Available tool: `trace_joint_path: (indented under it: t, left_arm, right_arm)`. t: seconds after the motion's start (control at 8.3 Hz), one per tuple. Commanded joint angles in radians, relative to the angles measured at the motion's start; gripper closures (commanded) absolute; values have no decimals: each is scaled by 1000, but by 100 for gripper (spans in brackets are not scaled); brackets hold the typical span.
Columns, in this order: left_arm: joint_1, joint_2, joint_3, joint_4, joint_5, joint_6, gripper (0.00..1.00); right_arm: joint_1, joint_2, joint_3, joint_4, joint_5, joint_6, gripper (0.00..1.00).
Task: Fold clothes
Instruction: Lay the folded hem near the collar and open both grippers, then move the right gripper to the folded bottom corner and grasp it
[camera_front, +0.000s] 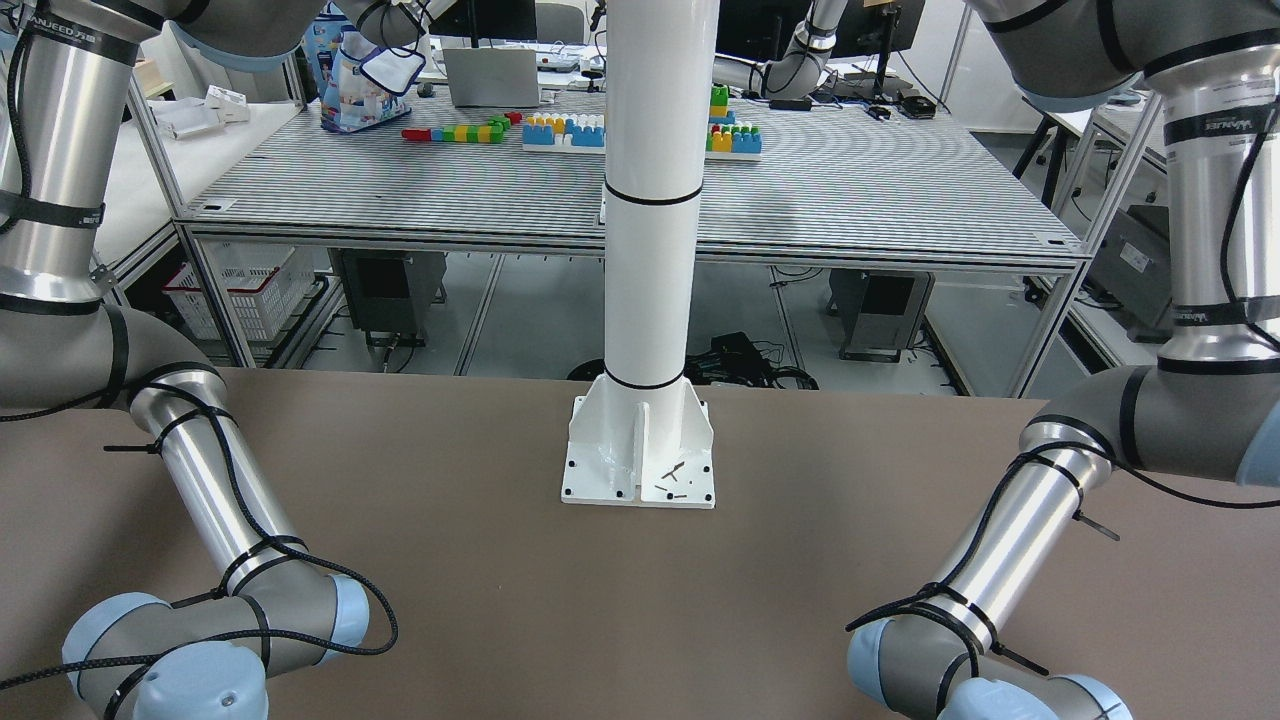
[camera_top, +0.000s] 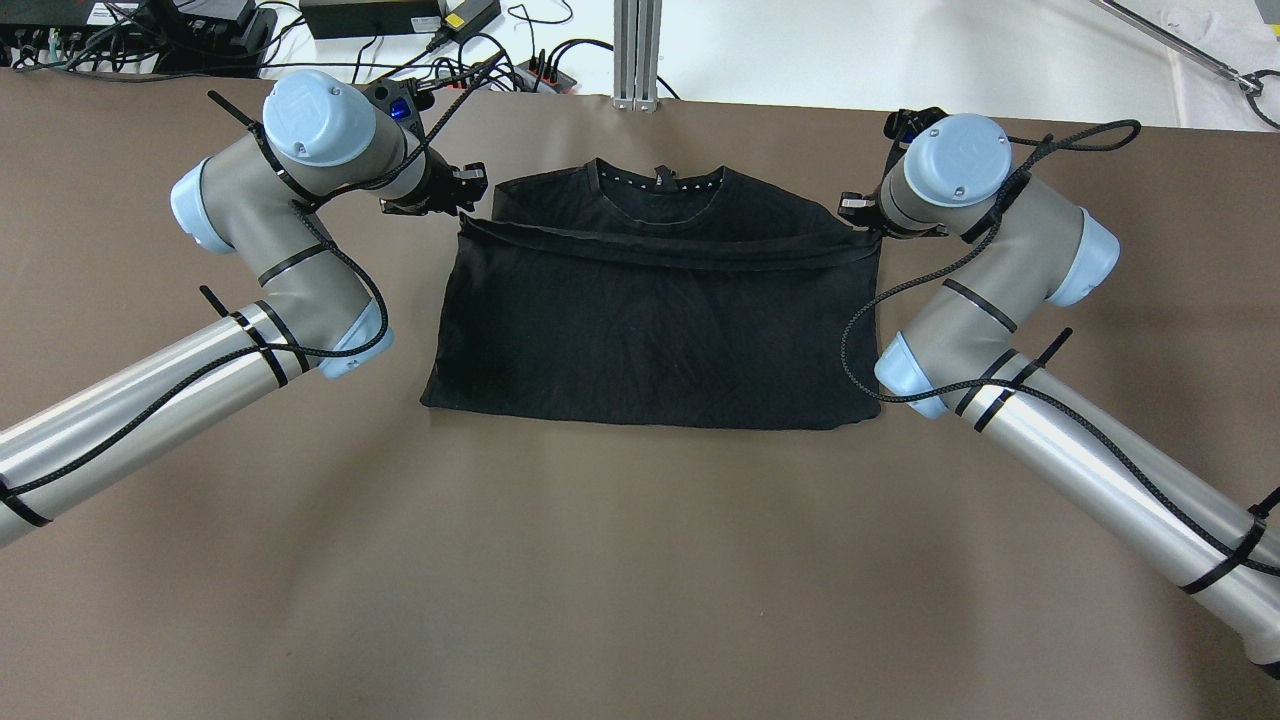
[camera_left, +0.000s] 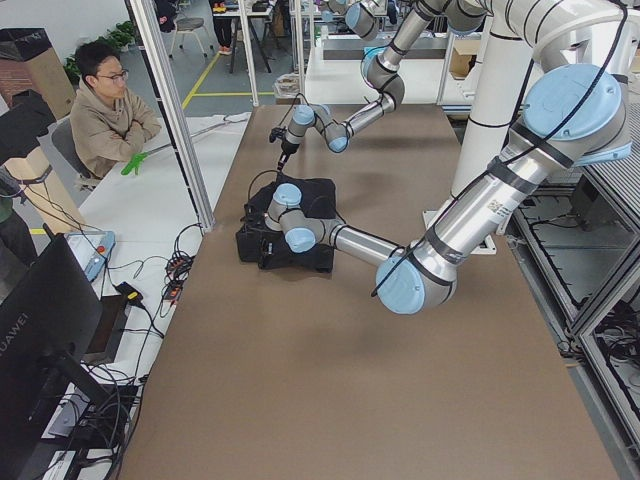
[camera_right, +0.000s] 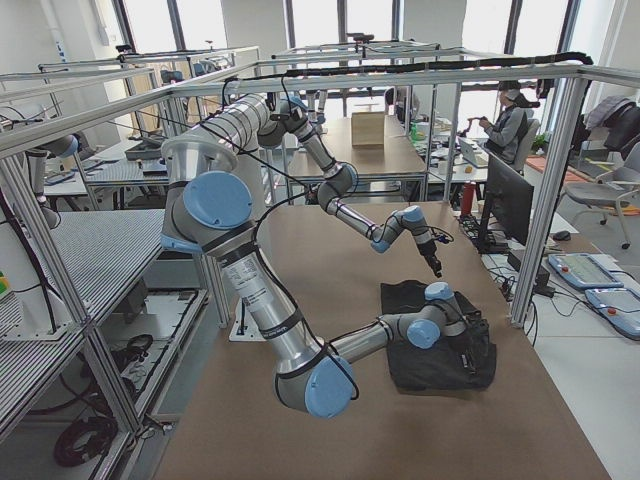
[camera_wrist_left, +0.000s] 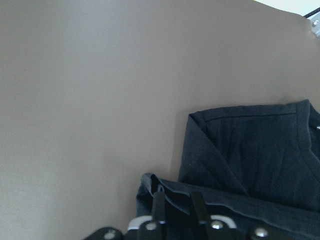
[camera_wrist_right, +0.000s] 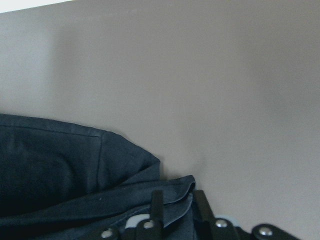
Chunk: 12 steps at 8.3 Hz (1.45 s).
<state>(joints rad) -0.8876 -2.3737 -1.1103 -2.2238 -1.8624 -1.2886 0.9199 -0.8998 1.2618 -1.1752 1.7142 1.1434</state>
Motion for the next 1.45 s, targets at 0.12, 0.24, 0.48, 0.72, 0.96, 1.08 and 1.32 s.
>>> trace_joint_path:
  t: [0.12, 0.24, 0.48, 0.72, 0.96, 1.08, 1.32]
  left_arm:
    - [-1, -2, 17, -19, -3, 0, 40]
    - [-1, -2, 17, -20, -3, 0, 39]
    - [4, -2, 15, -20, -1, -2, 38]
    - [6, -2, 14, -20, 0, -3, 37]
    - [7, -2, 9, -20, 0, -9, 37]
    - [7, -4, 9, -20, 0, -8, 37]
    - [7, -7, 9, -20, 2, -11, 37]
  right_arm:
    - [7, 26, 55, 3, 13, 143, 9]
    - [-10, -67, 194, 3, 13, 195, 8]
    - [-100, -252, 385, 20, 10, 295, 8]
    - [-171, -351, 384, 170, 10, 377, 8]
    - [-216, -428, 378, 278, 5, 407, 10]
    - [-217, -432, 380, 278, 7, 420, 11]
    - [-228, -452, 384, 278, 12, 443, 17]
